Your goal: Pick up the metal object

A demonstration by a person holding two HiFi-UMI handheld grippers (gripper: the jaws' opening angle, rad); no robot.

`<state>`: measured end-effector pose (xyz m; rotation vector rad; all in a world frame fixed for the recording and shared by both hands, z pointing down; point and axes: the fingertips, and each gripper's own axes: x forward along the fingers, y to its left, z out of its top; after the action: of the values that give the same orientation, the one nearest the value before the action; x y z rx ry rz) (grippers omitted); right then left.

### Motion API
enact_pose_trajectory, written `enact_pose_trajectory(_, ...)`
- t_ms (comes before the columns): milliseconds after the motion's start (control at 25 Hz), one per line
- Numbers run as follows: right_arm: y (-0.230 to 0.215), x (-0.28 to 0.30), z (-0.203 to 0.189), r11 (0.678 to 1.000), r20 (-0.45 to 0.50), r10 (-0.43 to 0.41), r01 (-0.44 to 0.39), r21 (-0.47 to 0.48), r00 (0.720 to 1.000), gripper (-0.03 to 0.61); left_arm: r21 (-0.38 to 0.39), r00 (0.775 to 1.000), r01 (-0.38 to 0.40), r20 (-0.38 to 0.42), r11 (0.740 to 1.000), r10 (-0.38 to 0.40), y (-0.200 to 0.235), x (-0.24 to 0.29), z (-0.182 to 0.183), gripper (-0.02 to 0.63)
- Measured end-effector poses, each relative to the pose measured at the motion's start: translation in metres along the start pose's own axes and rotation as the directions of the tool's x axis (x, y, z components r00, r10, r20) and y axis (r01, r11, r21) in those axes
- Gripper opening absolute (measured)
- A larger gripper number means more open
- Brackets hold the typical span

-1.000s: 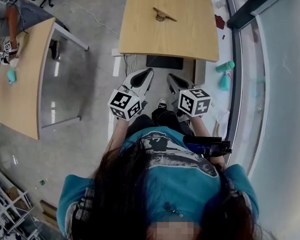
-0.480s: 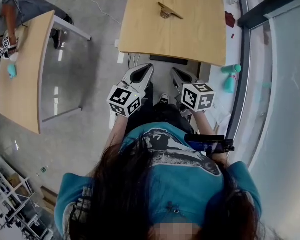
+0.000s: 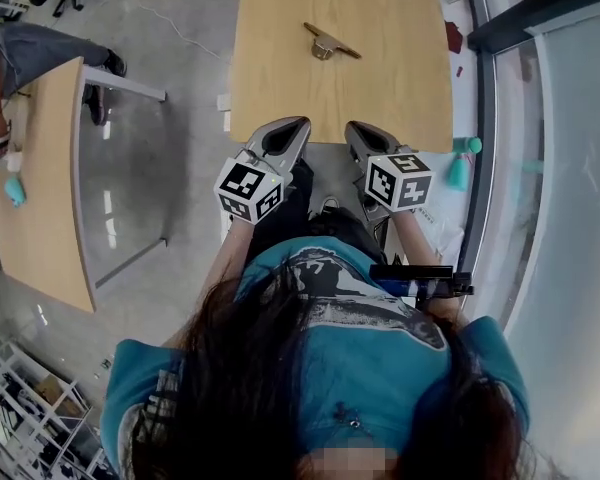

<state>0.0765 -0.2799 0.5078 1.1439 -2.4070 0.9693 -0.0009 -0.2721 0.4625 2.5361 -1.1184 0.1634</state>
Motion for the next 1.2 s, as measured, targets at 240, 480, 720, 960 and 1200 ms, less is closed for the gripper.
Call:
enact_pose_trajectory(240, -0.028, 0.07, 0.043, 0.996, -0.009, -0.068, 0.067, -0.056, 0.998, 0.014, 0.015, 0.998, 0.053, -0.03, 0.998, -0.053, 0.06, 0.03, 0.02, 0.003)
enact_pose_trajectory(480, -0.062, 0.145, 0.052, 0.959, -0.108, -0.173, 0.143, -0.243, 0.979, 0.036, 0.005, 0.996, 0.07, -0.054, 0.998, -0.069, 0.112, 0.047, 0.025, 0.002)
enact_pose_trajectory(720, -0.091, 0.214, 0.047, 0.915, -0.219, -0.259, 0.166, -0.369, 0.941, 0.15, -0.01, 0.993, 0.081, -0.085, 0.997, -0.081, 0.152, 0.056, 0.02, 0.003)
enact_pose_trajectory(960, -0.122, 0.257, 0.044, 0.794, -0.268, -0.4, 0.185, -0.579, 0.876, 0.181, -0.012, 0.992, 0.087, -0.091, 0.996, -0.088, 0.174, 0.065, 0.024, 0.002)
enact_pose_trajectory(1200, -0.143, 0.276, 0.045, 0.679, -0.223, -0.513, 0.234, -0.696, 0.829, 0.181, -0.025, 0.994, 0.068, -0.081, 0.997, -0.07, 0.184, 0.066, 0.029, 0.002)
